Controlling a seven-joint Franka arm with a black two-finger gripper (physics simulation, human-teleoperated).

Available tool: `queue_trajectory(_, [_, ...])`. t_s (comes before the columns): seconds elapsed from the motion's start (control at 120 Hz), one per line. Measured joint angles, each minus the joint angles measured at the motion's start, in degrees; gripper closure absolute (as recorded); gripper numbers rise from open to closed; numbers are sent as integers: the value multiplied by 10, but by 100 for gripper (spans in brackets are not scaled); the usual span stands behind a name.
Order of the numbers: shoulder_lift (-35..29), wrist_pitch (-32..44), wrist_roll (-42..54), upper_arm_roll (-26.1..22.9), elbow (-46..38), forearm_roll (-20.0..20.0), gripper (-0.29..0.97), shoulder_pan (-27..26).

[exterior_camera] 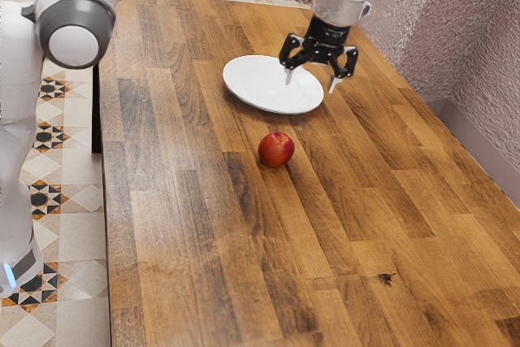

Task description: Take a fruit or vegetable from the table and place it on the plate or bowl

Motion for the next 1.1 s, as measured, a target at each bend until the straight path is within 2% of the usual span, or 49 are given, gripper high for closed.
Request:
queue_trajectory(0.175, [-3,-3,-147,-3,0,-3,0,0])
queue_trajectory(0.333, [-25,-25,-228,1,-4,-7,0,-31])
queue_trajectory(0.425, [-5,-31,-237,4,-8,-8,0,-5])
queue_trajectory(0.508, [-7,-15,-242,28,-62,-6,0,-18])
queue_trajectory(0.6, [-59,33,-247,38,-184,-4,0,-38])
queue_trajectory(0.725, [-111,91,-252,40,-273,-3,0,-44])
queue_trajectory(0.842, [-124,127,-256,46,-304,-4,0,-44])
queue_trajectory(1.1, [-119,163,-258,91,-309,-5,0,-52])
